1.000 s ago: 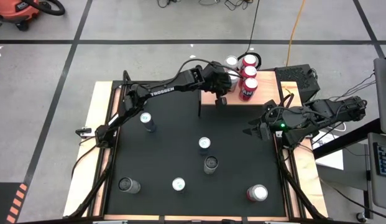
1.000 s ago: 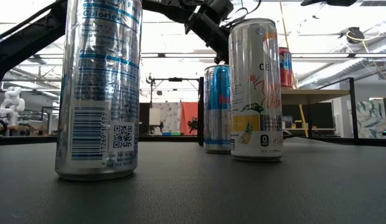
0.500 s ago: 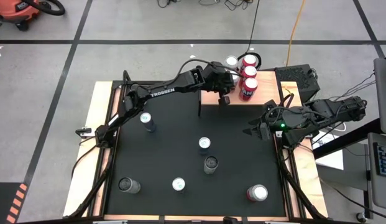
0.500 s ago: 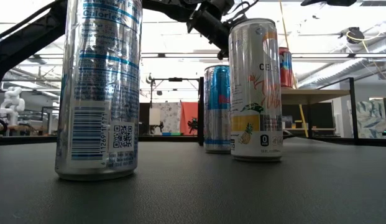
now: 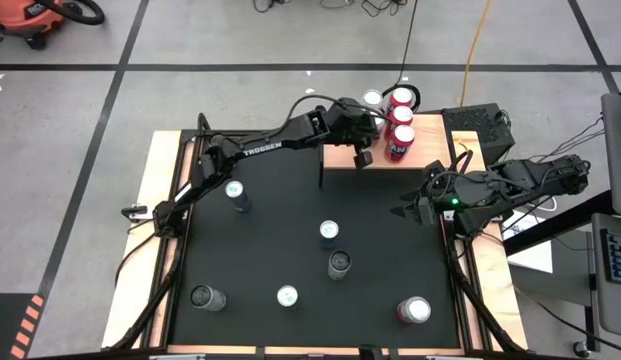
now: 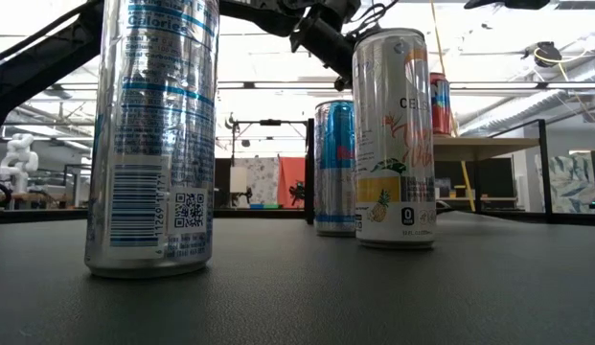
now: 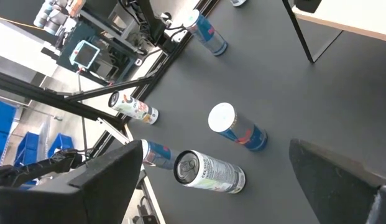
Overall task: Place canned beverage on shelf
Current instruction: Put the top pink white soda can on the shelf aligned with the other pink white soda can
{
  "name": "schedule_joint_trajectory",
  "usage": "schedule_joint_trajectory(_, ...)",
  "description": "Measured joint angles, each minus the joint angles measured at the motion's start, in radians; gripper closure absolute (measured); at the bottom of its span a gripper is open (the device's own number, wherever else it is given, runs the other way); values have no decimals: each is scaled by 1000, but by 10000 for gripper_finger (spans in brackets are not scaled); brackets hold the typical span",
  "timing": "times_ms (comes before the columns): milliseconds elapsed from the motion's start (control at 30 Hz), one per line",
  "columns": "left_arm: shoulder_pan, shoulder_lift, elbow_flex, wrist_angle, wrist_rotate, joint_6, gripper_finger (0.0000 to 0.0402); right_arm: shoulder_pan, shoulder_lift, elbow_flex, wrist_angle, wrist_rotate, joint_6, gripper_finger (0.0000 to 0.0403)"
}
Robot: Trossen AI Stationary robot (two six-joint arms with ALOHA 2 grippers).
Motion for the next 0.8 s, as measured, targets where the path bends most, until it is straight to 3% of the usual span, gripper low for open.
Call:
schedule_joint_trajectory(467,8,-1,1,60,29,0,348,0,0,0,0,0,-6,19)
schedule_joint_trajectory(800,4,-136,8,-160,51,-49,348,0,0,0,-2,-1,-10,19)
